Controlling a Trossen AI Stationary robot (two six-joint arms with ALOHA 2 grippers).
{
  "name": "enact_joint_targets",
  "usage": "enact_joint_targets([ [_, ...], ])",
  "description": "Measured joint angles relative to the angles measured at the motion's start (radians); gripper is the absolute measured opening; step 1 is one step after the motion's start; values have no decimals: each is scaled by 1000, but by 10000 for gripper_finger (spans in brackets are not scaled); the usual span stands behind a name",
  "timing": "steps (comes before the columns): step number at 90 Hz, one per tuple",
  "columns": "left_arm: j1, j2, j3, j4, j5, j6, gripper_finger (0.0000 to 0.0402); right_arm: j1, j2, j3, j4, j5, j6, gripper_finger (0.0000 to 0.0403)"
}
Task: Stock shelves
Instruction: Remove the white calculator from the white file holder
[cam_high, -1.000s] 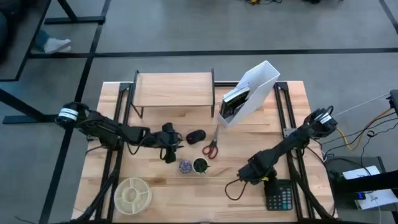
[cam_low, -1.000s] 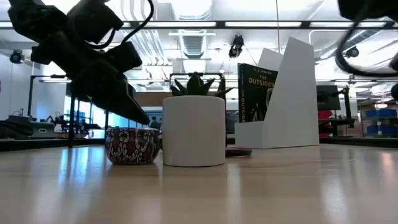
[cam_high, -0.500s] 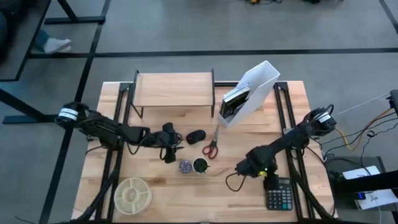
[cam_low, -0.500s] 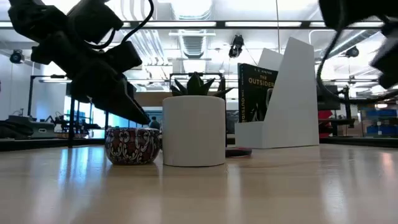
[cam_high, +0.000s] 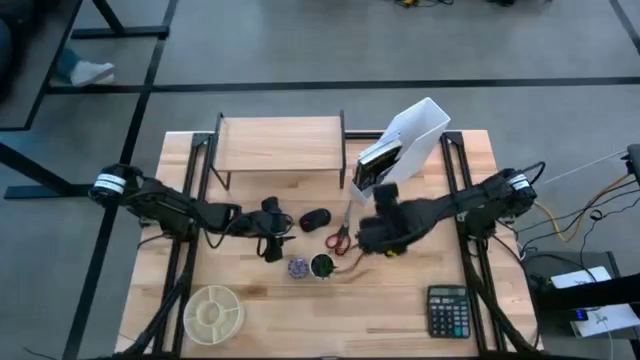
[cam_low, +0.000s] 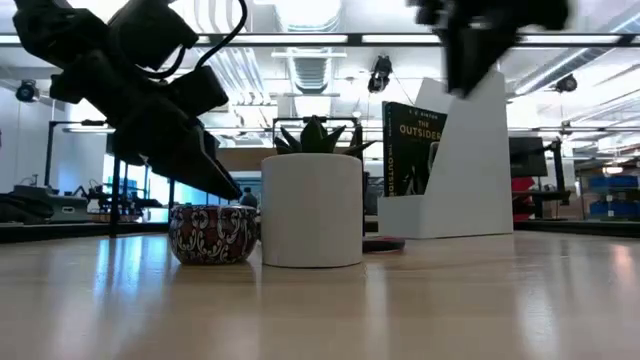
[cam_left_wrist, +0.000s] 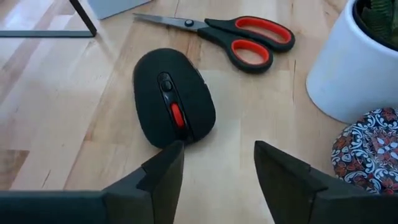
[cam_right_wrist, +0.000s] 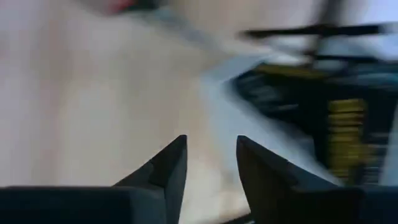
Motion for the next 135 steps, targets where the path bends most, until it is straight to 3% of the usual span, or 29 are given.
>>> enact_joint_targets([
  [37,0,0,-5,0,0,-31,160,-305,0,-69,70,-17,29,33],
  [53,0,0,-5,0,0,-35,157,-322,0,-77,-30,-14,52,10],
  [77,0,0,-9,0,0,-40,168,-323,-15,-77,-197,33,38,9],
  [95,0,0,-11,0,0,-40,179,-305,-72,-77,-150,-19,-143,28],
  [115,0,0,-11,0,0,-39,188,-317,-86,-77,36,-67,-236,89],
  [135,-2,0,-11,0,0,-39,188,-349,-66,-104,41,-80,-246,131],
])
